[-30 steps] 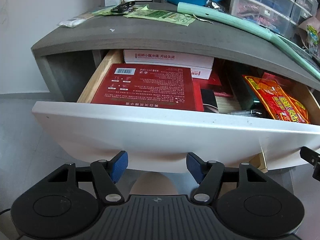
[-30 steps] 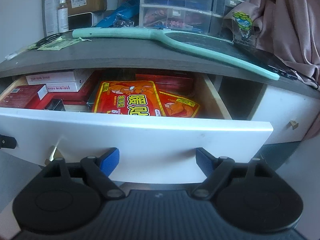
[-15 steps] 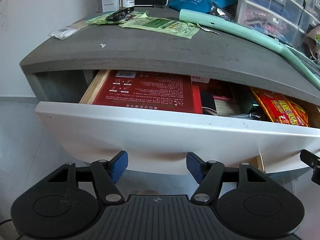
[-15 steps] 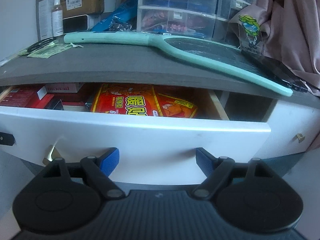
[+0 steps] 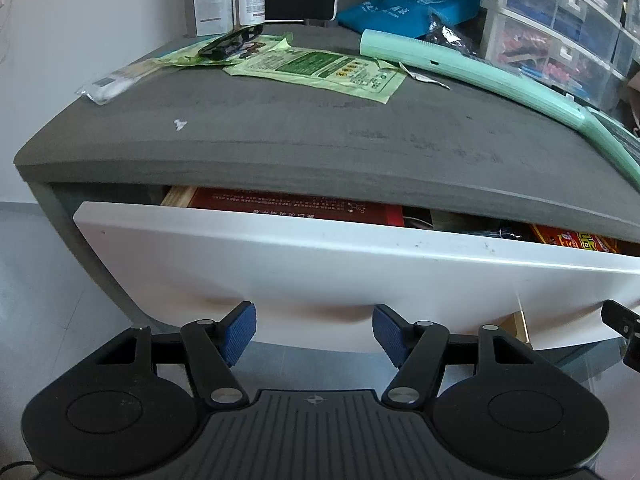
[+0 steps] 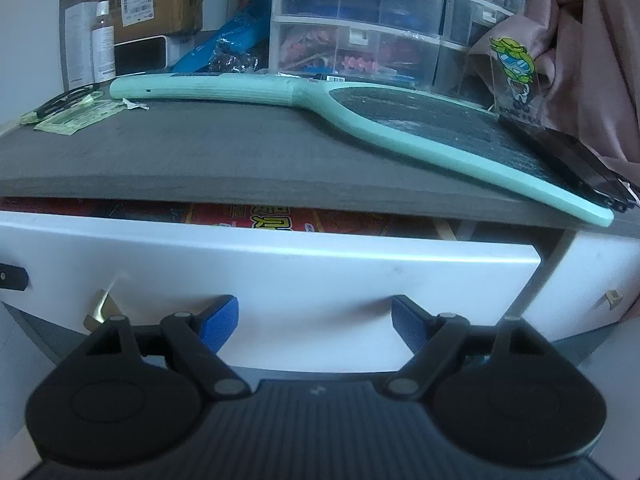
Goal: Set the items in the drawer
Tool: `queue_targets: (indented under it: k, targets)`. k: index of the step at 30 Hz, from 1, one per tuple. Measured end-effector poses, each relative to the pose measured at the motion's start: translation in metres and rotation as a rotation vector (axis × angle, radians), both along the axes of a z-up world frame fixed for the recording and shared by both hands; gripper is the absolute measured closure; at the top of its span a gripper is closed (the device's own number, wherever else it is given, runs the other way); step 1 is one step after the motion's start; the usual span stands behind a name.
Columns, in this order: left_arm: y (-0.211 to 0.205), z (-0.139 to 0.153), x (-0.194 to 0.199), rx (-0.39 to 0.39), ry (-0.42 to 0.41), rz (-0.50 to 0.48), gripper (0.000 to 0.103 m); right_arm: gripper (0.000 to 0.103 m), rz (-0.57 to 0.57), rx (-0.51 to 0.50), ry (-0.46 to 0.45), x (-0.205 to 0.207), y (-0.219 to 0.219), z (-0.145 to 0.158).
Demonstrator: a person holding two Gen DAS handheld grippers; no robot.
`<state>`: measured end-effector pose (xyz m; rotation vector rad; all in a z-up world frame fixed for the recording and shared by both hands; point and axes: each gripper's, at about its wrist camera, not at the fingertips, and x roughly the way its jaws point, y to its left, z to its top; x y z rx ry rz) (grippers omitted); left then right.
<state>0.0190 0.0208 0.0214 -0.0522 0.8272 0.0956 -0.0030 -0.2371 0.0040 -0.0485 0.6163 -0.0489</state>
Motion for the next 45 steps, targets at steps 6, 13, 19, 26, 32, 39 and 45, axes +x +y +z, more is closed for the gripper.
queue_targets:
  k: [6,13,19,26,32,39,45]
  targets:
    - [-0.003,0.0,0.017,0.009,-0.015,0.004,0.036,0.019,0.002,0.001,-0.013,0.015,-0.001,-0.001]
    - [-0.003,-0.001,0.027,0.0,-0.035,0.013,0.036,0.019,0.004,-0.016,-0.049,0.029,0.001,-0.003]
    - [-0.003,-0.002,0.042,-0.006,-0.026,0.0,0.036,0.013,0.001,-0.001,-0.07,0.035,0.001,-0.005]
    - [-0.002,-0.006,0.046,-0.012,-0.036,-0.003,0.036,0.007,0.001,0.01,-0.084,0.036,0.003,-0.006]
    - [-0.01,0.001,0.034,0.019,-0.067,-0.033,0.036,0.008,0.023,-0.013,-0.108,0.029,0.008,-0.001]
    - [-0.023,0.007,0.005,0.058,-0.063,-0.082,0.036,0.007,0.053,-0.025,-0.083,0.005,0.02,0.004]
    - [-0.021,0.011,-0.019,0.036,-0.083,-0.07,0.036,0.003,0.051,-0.027,-0.05,-0.015,0.027,0.002]
